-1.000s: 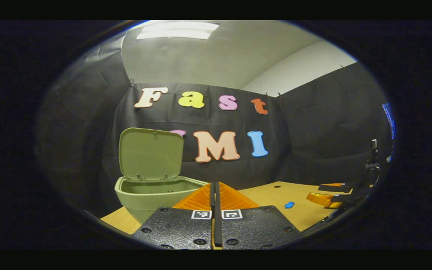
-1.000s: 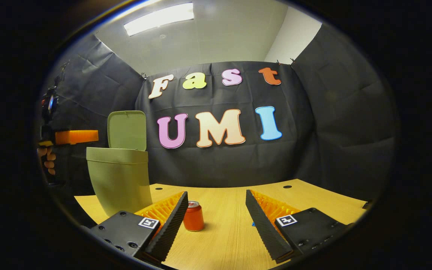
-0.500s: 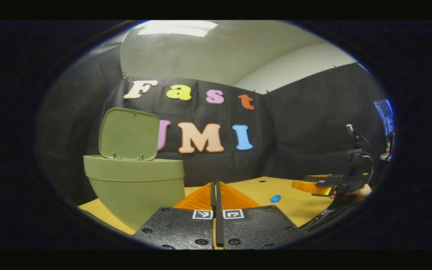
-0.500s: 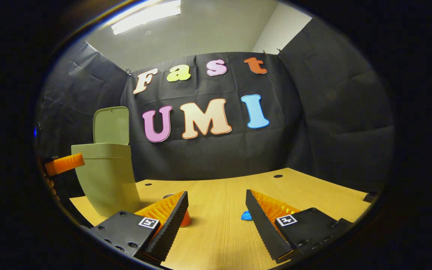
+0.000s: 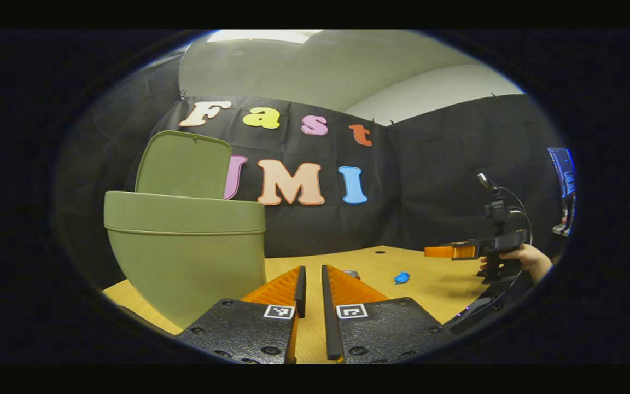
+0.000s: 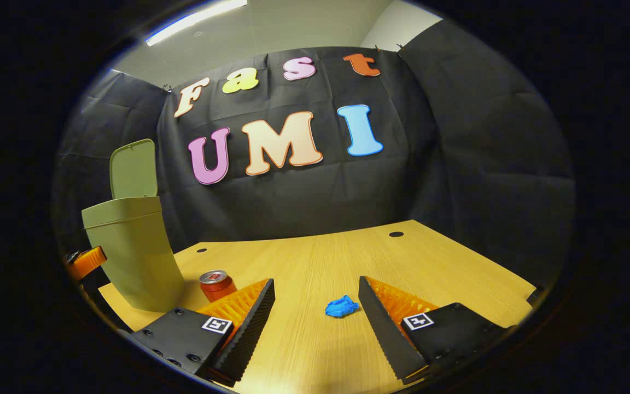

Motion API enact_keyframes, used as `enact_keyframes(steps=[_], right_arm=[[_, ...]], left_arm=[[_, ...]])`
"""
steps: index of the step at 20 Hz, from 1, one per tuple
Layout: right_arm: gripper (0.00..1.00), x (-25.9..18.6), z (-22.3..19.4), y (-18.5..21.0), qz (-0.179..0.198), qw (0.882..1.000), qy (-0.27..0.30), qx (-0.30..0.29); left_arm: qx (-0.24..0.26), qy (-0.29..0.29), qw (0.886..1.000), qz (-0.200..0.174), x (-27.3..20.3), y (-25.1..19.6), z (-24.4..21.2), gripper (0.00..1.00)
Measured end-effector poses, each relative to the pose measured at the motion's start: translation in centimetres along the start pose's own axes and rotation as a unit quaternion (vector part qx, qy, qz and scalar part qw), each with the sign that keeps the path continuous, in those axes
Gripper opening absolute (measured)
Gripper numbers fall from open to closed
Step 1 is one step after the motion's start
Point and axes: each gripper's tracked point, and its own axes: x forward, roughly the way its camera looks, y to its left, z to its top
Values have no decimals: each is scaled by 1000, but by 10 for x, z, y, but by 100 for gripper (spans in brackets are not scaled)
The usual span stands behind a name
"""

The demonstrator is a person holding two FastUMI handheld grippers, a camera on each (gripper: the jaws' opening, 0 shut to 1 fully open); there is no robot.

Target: Press the lid of the desktop garbage bin to open it, pick up the crumpled paper on the desktop and throw it into the bin, then pick up the pop can on the desktop and drop it into the bin, and finally close the garbage bin lid.

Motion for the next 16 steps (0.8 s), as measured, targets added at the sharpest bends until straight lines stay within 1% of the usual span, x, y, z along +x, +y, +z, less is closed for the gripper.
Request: enact_keyframes(steps=[1, 3, 4, 5, 6, 7, 8, 9, 10, 11, 12, 13, 14, 16], right_arm=[[97, 8, -1, -6, -2, 1000, 19, 1], [97, 25, -3, -13, -4, 998, 56, -2], [97, 33, -7, -16, -5, 997, 75, -8], [97, 42, -11, -17, -5, 995, 96, -15], [97, 51, -18, -19, -7, 992, 122, -25], [97, 61, -27, -19, -8, 989, 143, -37], [97, 71, -35, -20, -12, 986, 160, -47], [97, 80, -43, -21, -18, 982, 179, -55], [98, 86, -50, -20, -22, 978, 196, -64], [93, 92, -55, -20, -27, 975, 211, -70], [94, 97, -60, -20, -30, 971, 225, -75], [94, 102, -64, -21, -33, 967, 238, -79], [98, 107, -70, -24, -37, 964, 251, -82], [98, 113, -82, -26, -39, 957, 275, -83]], left_arm=[[1, 9, 1000, -1, 1, 0, -6, 13], [2, 23, 1000, -4, 3, -2, -14, 19], [2, 28, 1000, -6, 4, -3, -17, 29], [1, 31, 999, -9, 5, -4, -20, 34], [-2, 30, 999, -14, 5, -7, -19, 47], [-5, 28, 999, -18, 5, -10, -20, 56], [-6, 26, 999, -20, 5, -12, -19, 67], [-5, 25, 999, -19, 6, -12, -19, 75], [-1, 25, 1000, -19, 6, -12, -19, 86], [3, 23, 1000, -20, 6, -14, -18, 89], [7, 20, 1000, -21, 6, -15, -16, 99], [10, 16, 1000, -24, 7, -17, -15, 94], [12, 15, 999, -27, 8, -19, -14, 94], [10, 18, 999, -31, 9, -20, -18, 94]])
